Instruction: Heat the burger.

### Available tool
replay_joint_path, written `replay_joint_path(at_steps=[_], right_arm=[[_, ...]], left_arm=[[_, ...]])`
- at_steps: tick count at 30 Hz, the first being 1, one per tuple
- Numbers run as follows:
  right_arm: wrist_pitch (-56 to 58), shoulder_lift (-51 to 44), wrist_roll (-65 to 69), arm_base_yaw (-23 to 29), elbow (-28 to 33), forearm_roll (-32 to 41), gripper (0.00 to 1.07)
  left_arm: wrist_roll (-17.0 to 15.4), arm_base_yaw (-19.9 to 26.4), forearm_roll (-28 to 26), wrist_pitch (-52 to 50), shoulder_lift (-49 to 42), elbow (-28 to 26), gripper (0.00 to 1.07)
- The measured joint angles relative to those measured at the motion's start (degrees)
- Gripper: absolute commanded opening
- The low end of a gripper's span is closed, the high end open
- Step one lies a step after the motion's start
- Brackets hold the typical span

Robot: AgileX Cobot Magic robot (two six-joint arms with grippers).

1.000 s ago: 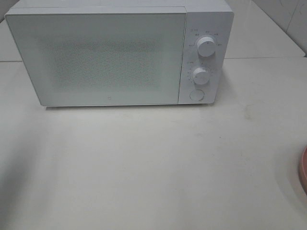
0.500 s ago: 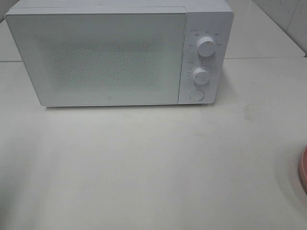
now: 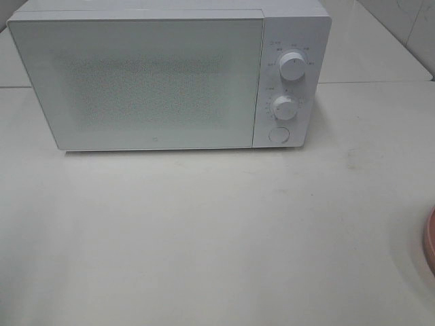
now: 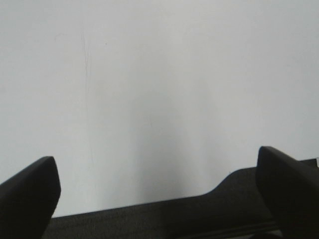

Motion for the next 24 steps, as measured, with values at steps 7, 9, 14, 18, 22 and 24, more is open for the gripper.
replay_joint_path(at_steps=[7,9,14,18,22,24], right_arm=[[0.0,0.0,0.0,0.0,0.0,0.0,0.75],[0.0,0.0,0.0,0.0,0.0,0.0,0.75],[0.0,0.0,0.0,0.0,0.0,0.0,0.75],[0.0,0.0,0.0,0.0,0.0,0.0,0.75],[0.0,0.0,0.0,0.0,0.0,0.0,0.75],[0.0,0.0,0.0,0.0,0.0,0.0,0.75]], left_arm=[[0.06,0.0,0.17,0.0,-10.77,0.34,1.0],[0.06,0.0,0.17,0.0,-12.03,0.34,1.0],[0.06,0.0,-1.15,0.0,-20.17,0.34,1.0],[0.06,0.0,-1.32,0.0,-22.98,0.34,1.0],[0.06,0.0,-1.55,0.0,-24.01,0.46,1.0],[0.06,0.0,-1.55,0.0,-24.01,0.46,1.0]])
